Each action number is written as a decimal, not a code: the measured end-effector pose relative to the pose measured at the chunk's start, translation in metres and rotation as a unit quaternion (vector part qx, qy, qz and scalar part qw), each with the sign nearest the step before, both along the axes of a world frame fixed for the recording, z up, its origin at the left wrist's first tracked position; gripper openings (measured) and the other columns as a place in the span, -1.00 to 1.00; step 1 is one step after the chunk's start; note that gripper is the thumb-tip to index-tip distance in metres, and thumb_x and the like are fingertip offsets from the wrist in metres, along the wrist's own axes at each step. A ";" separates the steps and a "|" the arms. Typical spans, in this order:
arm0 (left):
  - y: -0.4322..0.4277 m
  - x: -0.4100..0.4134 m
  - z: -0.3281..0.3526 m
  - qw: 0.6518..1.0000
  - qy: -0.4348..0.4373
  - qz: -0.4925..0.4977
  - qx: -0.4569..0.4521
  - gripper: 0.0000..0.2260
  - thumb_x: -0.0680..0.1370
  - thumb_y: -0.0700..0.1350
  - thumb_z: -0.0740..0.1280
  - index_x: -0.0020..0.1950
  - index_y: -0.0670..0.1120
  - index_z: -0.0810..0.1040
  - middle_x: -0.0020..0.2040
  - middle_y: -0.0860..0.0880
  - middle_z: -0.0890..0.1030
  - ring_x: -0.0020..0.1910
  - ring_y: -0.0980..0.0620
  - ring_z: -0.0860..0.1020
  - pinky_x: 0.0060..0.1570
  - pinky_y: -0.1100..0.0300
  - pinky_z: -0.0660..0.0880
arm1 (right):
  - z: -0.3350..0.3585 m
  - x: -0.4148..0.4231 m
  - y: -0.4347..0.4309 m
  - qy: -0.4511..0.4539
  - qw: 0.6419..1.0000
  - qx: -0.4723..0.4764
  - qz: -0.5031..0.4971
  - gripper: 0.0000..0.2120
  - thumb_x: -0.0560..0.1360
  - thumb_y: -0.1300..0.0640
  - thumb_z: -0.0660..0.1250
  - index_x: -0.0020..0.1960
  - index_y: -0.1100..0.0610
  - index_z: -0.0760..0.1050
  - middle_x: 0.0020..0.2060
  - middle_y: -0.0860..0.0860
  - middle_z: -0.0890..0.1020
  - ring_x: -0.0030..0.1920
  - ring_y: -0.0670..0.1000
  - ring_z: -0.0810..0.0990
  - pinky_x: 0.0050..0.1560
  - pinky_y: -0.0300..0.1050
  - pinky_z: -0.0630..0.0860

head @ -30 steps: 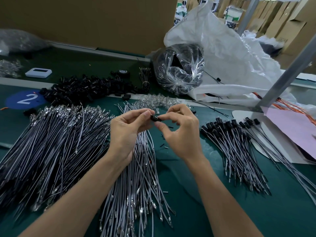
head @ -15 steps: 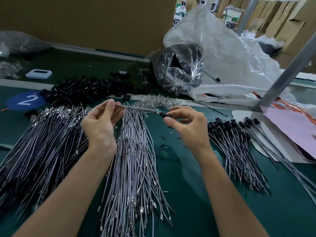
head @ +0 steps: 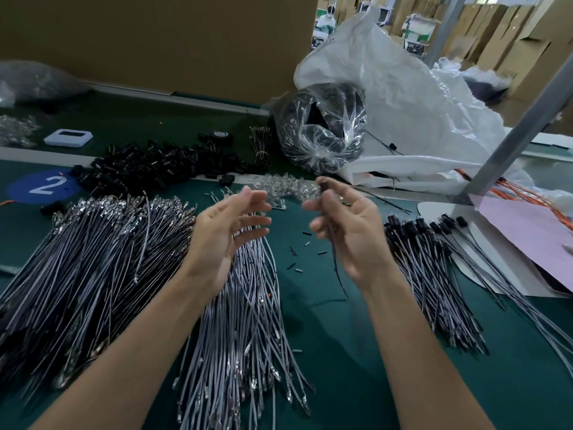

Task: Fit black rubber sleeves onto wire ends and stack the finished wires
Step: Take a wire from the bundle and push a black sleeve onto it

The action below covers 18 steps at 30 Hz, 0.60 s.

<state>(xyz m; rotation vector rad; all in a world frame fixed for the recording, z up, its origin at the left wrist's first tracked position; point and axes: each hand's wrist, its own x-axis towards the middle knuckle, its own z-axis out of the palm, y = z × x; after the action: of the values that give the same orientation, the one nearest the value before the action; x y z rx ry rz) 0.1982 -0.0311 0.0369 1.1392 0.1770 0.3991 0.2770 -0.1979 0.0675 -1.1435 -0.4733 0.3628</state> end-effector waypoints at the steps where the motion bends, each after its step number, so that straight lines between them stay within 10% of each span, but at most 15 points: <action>1: -0.002 0.001 -0.001 1.000 -0.004 -0.014 0.020 -0.69 0.45 0.07 0.35 0.01 -0.12 0.67 -0.06 -0.08 0.70 -0.09 -0.02 0.65 -0.09 0.18 0.62 | -0.002 -0.004 0.005 -0.022 0.998 -0.049 0.020 -0.65 0.46 0.22 0.32 0.23 0.21 0.41 -0.24 0.12 0.71 -0.40 -0.02 0.63 -0.38 -0.24 0.56; 9: -0.011 0.003 -0.005 0.997 -0.024 0.010 0.070 -0.77 0.32 -0.06 0.49 -0.06 -0.09 0.70 -0.18 -0.07 0.72 -0.20 0.05 0.67 -0.13 0.22 0.61 | -0.014 -0.014 0.021 -0.117 0.976 -0.171 0.069 -0.54 0.56 0.39 0.28 0.39 0.11 0.29 -0.20 0.17 0.71 -0.20 0.10 0.72 -0.17 -0.12 0.63; 18: -0.009 0.005 -0.005 0.996 -0.061 0.055 0.037 -0.75 0.32 -0.12 0.48 -0.04 -0.14 0.66 -0.14 -0.05 0.72 -0.12 0.08 0.67 -0.08 0.29 0.57 | -0.018 -0.012 0.022 -0.174 0.953 -0.247 0.012 -0.88 0.52 0.32 0.37 -0.16 0.18 0.60 -0.36 0.08 0.69 -0.37 0.00 0.67 -0.31 -0.26 0.54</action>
<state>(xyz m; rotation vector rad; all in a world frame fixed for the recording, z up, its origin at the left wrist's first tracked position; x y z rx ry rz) 0.2028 -0.0406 0.0320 1.1768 0.1186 0.5762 0.2645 -0.1757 0.0500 -1.7046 -0.7310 0.3076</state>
